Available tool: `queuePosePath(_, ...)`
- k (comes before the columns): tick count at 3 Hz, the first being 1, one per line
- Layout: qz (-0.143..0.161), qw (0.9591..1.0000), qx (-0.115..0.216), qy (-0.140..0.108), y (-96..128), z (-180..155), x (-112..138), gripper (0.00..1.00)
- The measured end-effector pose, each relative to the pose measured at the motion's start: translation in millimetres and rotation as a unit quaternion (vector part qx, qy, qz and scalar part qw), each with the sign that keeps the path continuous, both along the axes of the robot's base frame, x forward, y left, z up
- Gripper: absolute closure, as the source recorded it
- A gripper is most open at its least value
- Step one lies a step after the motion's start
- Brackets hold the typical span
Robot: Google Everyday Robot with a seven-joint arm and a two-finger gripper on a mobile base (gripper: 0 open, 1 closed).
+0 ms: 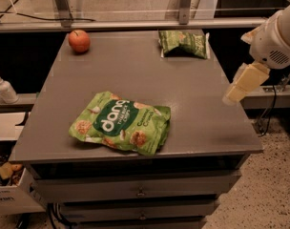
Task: Move green jalapeno chip bag near apple
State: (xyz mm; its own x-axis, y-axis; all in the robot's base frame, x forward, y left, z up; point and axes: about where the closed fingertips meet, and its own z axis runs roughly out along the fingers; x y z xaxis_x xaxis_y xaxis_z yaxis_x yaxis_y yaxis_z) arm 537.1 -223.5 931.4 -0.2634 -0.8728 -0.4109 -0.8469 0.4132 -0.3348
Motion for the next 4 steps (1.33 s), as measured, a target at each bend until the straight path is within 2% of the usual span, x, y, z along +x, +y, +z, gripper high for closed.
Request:
queuePosePath(1, -0.036, 0.9986, 0.019, -0.032, -9.3, -21.0, 62.7, 0.0)
queuePosePath(2, -0.036, 0.9986, 0.019, -0.032, -9.2, -21.0, 62.7, 0.0)
queuePosePath(3, -0.035, 0.9978, 0.028, -0.048, -4.7, -17.9, 67.8, 0.0)
queuePosePath(4, -0.04, 0.9944, 0.061, -0.078, 2.9, -18.6, 94.6, 0.0)
